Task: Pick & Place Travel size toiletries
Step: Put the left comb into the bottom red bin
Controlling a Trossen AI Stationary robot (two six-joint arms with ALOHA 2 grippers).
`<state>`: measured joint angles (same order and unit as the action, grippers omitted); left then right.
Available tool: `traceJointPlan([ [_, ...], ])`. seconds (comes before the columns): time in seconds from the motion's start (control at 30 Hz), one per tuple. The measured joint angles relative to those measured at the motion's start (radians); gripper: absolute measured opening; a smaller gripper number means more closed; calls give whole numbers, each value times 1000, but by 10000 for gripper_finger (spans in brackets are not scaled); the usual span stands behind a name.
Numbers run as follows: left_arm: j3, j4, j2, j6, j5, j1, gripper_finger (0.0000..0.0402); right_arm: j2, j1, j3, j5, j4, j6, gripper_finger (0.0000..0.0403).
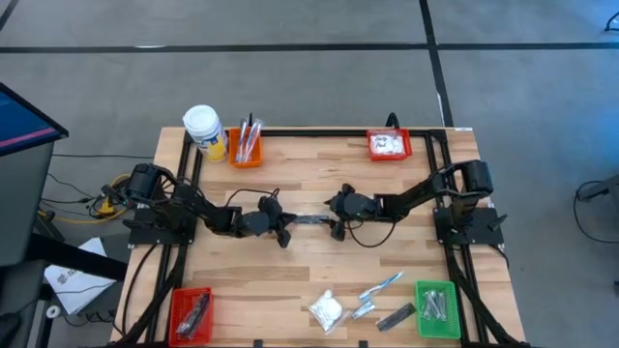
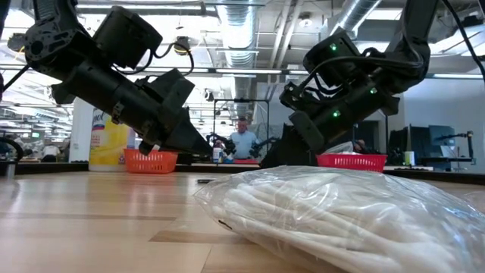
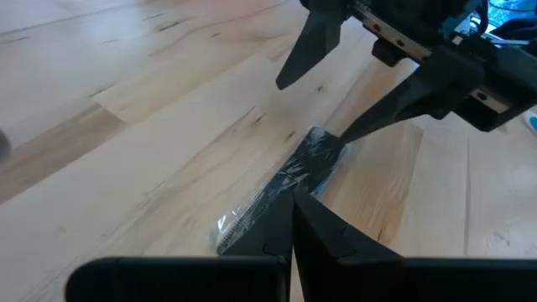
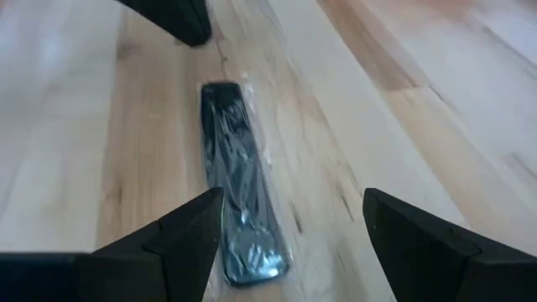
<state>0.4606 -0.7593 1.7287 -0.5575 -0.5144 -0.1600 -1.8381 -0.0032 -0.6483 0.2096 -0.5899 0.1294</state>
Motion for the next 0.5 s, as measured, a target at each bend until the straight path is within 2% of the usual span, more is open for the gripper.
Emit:
traceJointPlan([
  [0.23,7,-9,19,0,0,0,0,0,10,0,-42,17,-1,279],
  [0.5,117,-10,148,39,62,10,0,1,9,0,-82,10,-25,279],
])
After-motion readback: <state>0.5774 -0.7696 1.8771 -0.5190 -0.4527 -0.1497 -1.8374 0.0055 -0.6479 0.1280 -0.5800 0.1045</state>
